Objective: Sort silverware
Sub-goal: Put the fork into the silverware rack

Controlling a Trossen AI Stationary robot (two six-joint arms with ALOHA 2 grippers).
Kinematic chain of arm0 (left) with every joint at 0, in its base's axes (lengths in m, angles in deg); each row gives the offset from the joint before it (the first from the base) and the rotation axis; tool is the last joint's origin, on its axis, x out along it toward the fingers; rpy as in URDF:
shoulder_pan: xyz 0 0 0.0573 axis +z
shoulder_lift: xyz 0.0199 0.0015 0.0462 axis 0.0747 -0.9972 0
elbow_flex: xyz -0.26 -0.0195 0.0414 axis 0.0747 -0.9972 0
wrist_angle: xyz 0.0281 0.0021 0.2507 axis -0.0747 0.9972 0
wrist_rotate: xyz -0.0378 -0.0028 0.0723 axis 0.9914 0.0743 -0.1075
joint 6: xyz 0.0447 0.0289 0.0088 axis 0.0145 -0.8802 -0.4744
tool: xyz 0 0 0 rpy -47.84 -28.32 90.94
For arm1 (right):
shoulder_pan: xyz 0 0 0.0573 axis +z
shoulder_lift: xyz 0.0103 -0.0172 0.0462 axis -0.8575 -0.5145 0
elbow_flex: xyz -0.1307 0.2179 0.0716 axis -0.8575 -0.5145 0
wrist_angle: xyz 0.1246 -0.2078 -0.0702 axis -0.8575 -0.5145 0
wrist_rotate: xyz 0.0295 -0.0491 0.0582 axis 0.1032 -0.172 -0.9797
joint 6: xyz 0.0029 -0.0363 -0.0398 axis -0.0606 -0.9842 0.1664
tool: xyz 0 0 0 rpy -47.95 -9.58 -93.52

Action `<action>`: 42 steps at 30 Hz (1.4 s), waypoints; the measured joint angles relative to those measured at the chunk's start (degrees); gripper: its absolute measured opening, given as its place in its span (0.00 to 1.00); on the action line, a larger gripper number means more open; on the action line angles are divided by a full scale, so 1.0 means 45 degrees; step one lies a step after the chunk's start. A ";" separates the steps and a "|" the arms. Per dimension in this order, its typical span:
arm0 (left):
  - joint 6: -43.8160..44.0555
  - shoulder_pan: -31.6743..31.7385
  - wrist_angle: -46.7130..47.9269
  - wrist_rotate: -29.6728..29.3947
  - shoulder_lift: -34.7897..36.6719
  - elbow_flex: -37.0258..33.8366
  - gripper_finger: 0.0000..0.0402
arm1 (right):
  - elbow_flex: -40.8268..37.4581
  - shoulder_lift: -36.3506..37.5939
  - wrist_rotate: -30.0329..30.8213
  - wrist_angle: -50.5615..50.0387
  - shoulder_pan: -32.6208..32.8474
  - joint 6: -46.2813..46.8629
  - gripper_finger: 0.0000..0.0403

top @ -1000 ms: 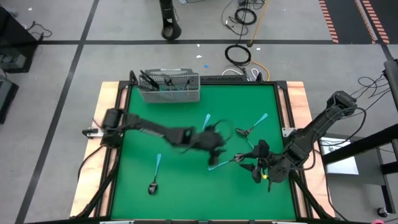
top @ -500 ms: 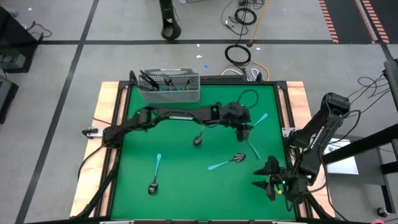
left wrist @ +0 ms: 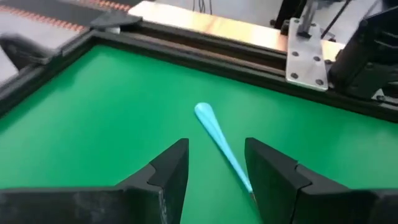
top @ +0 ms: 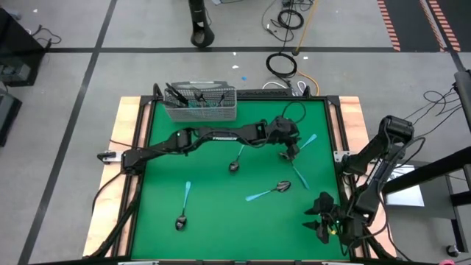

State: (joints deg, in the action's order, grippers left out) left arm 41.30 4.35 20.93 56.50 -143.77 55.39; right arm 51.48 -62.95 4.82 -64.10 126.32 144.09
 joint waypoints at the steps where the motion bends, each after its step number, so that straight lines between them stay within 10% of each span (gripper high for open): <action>1: -0.0184 -0.0061 -0.0163 -0.0038 -0.0060 0.0009 0.40 | 0.0000 0.0000 0.0011 0.0037 0.0000 0.0030 0.56; 22: -0.0563 -0.0766 -0.1223 0.0011 -0.1327 0.0146 0.40 | 0.0005 0.0005 0.0148 0.0330 -0.0369 0.1008 0.56; 42: -0.1155 -0.0794 0.2765 0.0092 -0.1346 0.0243 0.31 | 0.0005 0.0005 0.0085 0.0697 -0.0369 0.1268 0.56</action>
State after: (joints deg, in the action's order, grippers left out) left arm 36.10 0.78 33.37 56.92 -149.83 56.49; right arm 51.50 -62.93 5.20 -60.97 124.66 149.80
